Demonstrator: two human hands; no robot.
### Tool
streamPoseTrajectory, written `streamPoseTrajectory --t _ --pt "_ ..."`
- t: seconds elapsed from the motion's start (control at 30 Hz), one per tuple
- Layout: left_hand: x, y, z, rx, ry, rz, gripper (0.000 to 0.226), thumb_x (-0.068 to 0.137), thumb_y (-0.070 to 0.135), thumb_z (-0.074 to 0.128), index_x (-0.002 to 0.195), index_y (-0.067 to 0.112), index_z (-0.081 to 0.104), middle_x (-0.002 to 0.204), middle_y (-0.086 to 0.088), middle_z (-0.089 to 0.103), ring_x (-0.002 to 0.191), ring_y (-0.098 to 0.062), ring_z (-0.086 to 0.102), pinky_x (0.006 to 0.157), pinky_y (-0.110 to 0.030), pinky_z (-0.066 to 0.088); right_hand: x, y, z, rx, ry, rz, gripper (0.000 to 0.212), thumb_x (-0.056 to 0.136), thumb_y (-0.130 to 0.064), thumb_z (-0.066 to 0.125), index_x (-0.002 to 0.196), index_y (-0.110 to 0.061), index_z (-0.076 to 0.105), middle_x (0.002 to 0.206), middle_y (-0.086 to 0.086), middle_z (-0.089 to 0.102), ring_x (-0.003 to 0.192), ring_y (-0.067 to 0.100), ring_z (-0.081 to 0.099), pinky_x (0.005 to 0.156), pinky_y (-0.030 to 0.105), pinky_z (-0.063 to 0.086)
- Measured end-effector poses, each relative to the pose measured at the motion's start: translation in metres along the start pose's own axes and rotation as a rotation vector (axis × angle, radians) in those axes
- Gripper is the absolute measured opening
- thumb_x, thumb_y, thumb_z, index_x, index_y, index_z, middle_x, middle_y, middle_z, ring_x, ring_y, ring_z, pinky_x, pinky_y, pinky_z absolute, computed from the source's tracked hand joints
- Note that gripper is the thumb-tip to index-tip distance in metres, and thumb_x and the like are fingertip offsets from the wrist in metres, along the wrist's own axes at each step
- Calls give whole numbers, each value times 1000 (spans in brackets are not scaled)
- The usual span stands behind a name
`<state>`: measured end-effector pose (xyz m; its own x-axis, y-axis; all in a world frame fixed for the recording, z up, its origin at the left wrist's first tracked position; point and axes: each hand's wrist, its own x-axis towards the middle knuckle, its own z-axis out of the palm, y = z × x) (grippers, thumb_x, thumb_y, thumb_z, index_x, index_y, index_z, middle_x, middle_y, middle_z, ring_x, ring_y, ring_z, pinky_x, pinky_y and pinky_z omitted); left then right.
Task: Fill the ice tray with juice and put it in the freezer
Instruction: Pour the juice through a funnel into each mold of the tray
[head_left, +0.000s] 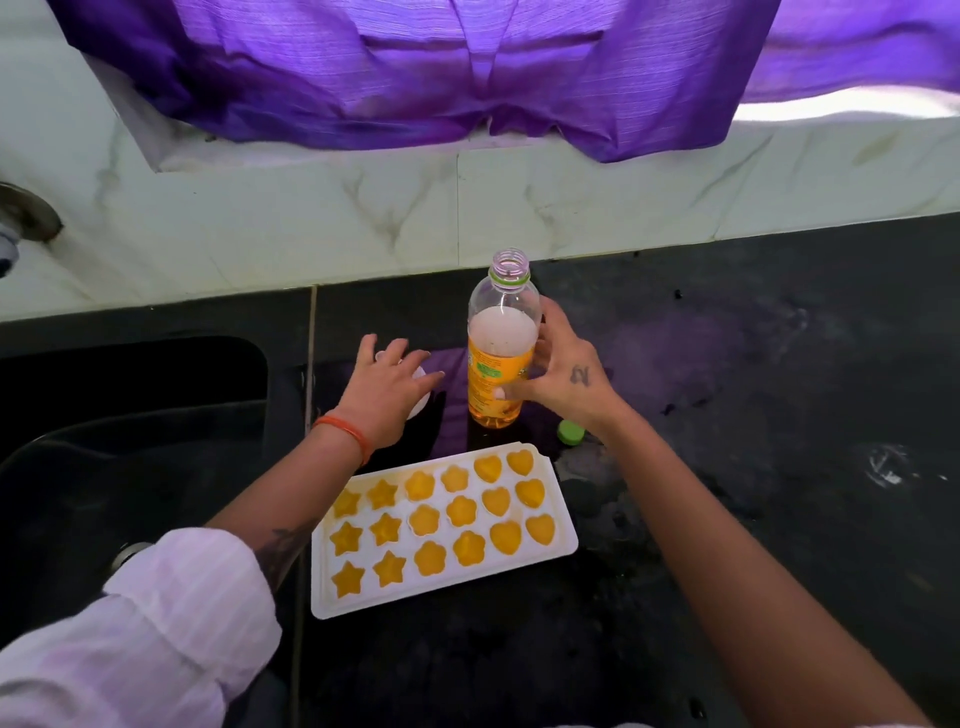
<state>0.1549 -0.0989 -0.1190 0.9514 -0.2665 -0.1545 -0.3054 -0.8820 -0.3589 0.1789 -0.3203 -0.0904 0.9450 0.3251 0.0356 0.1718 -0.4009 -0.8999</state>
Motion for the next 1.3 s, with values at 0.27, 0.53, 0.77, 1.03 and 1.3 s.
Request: streamPoseTrajectory --t 0.27,0.53,0.77,1.03,1.3 --pt "-11 0 -15 -689 146 -87 96 75 31 75 149 32 14 154 -1 28 144 -25 18 116 -53 14 -30 38 -23 -721 -54 284 51 76 -26 73 125 -30 58 124 7 59 112 25 56 90 30 45" --pt "-6 16 -46 -1207 266 -250 109 66 54 76 149 35 8 150 5 37 139 -21 32 111 -67 0 -32 44 -14 -727 -76 248 34 77 -11 72 107 -26 69 112 7 63 103 26 59 85 26 46" --pt "-7 23 -58 -1210 400 -166 104 67 52 76 149 28 16 143 7 47 137 -17 35 115 -61 -2 -11 -57 -63 -230 212 -45 34 73 -9 77 103 -23 71 76 -12 60 61 -6 55 67 3 41" --pt "1 34 -75 -1460 425 -116 90 71 32 80 145 25 28 133 1 53 116 -19 56 96 -43 50 20 -140 -56 -757 -105 -376 33 81 -5 68 111 -20 70 106 2 67 80 6 51 75 16 41" --pt "7 36 -69 -1462 437 -141 85 72 30 80 141 27 31 134 -2 50 113 -21 56 89 -44 54 35 -153 -53 -1062 -241 -435 27 88 -16 63 114 -13 67 107 11 68 85 21 60 75 22 41"
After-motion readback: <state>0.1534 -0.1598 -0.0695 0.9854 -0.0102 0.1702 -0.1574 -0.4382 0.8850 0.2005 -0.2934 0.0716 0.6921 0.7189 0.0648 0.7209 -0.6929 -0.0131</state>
